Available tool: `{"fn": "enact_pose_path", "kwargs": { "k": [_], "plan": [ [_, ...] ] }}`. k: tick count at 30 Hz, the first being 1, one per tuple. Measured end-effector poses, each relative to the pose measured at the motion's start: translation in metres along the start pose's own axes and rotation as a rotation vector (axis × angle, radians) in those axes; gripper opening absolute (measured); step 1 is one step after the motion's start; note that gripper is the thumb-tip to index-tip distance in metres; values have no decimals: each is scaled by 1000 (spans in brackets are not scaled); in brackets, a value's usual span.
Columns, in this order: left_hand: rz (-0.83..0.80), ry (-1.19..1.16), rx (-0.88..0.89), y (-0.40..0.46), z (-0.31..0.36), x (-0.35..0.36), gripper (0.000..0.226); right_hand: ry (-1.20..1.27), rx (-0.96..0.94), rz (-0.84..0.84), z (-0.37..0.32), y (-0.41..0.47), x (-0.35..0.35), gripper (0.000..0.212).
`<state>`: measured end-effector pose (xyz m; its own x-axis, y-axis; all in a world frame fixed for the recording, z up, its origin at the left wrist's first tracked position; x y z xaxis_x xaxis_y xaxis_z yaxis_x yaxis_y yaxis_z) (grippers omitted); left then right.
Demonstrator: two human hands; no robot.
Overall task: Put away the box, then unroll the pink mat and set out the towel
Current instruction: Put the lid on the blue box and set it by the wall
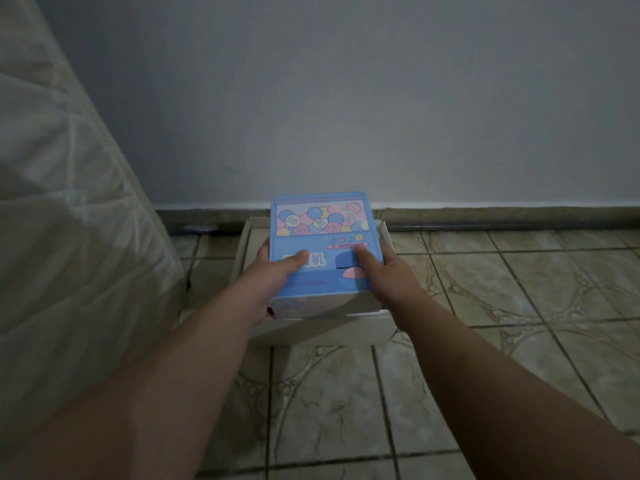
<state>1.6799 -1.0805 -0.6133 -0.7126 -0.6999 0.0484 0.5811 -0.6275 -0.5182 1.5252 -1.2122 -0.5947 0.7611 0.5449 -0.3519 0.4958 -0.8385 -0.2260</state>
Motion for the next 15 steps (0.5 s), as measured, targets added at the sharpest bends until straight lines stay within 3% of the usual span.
{"fn": "enact_pose_path", "kwargs": {
  "k": [2, 15],
  "plan": [
    [16, 4, 17, 4, -3, 0, 53, 2, 39, -20, 9, 3, 3, 19],
    [183, 183, 63, 14, -18, -4, 40, -207, -9, -34, 25, 5, 6, 41]
  ]
}}
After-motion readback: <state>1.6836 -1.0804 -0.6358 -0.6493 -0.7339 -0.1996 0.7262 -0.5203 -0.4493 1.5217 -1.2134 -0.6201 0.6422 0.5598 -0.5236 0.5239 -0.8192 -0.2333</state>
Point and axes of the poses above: each hand's wrist, its own y-axis towards the middle knuckle, its own x-axis out of the palm, z = x × y, the point moved 8 cm from there along y, towards the middle knuckle, and after that the axes turned 6 degrees about -y, right-handed, at the moved point
